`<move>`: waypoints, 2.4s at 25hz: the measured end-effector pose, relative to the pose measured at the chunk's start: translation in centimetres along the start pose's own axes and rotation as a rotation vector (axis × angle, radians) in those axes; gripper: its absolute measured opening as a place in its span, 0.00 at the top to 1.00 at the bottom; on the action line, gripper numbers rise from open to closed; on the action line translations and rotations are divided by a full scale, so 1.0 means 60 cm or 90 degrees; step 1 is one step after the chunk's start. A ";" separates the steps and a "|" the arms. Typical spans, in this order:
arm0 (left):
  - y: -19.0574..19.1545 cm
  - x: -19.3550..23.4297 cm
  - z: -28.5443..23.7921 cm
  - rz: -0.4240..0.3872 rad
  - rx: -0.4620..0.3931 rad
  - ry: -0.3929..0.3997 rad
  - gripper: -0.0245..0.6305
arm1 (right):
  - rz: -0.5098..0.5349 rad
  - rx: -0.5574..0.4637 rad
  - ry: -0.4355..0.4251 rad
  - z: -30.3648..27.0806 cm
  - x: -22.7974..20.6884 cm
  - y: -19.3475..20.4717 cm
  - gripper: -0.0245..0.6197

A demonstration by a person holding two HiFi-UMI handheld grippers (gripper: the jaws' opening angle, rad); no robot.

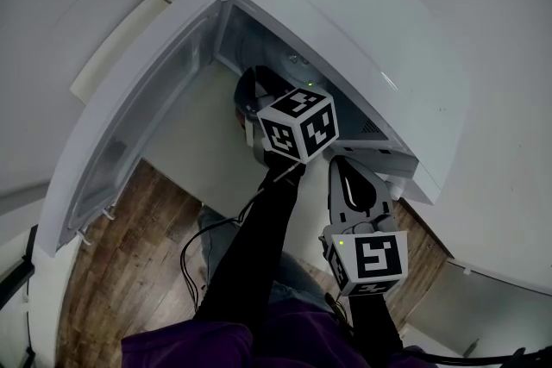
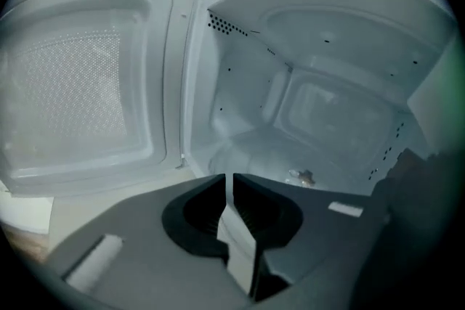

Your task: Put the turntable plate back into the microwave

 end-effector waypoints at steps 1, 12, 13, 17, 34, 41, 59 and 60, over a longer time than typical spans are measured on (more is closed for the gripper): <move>0.000 0.005 0.003 0.015 -0.006 0.003 0.90 | -0.001 0.000 0.001 0.000 -0.001 0.000 0.95; 0.074 0.054 0.028 0.201 0.056 0.090 0.96 | 0.010 -0.003 -0.009 -0.004 0.015 -0.006 0.95; 0.075 0.048 0.027 0.205 0.057 0.103 0.96 | 0.017 -0.007 -0.012 -0.004 0.018 -0.010 0.95; 0.076 0.040 0.026 0.227 0.074 0.097 0.96 | 0.016 -0.010 -0.011 0.002 0.022 -0.013 0.95; 0.010 0.061 0.173 0.021 -0.064 0.282 0.96 | -0.011 -0.117 -0.034 0.040 0.036 -0.080 0.95; -0.096 0.041 0.366 -0.170 -0.287 0.384 0.96 | -0.047 -0.222 -0.081 0.097 0.037 -0.148 0.95; -0.161 -0.004 0.463 -0.268 -0.413 0.362 0.96 | -0.074 -0.318 -0.095 0.162 0.005 -0.193 0.95; -0.163 -0.005 0.464 -0.265 -0.414 0.364 0.96 | -0.075 -0.322 -0.092 0.164 0.004 -0.194 0.95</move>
Point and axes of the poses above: the fingertips, and each gripper's own axes: z backward along the fingers, x to its left, y out of its underside, the point moved 4 cm from there along z, backward along the fingers, and after that the axes turned 7 degrees about -z, right-handed, at the moved point
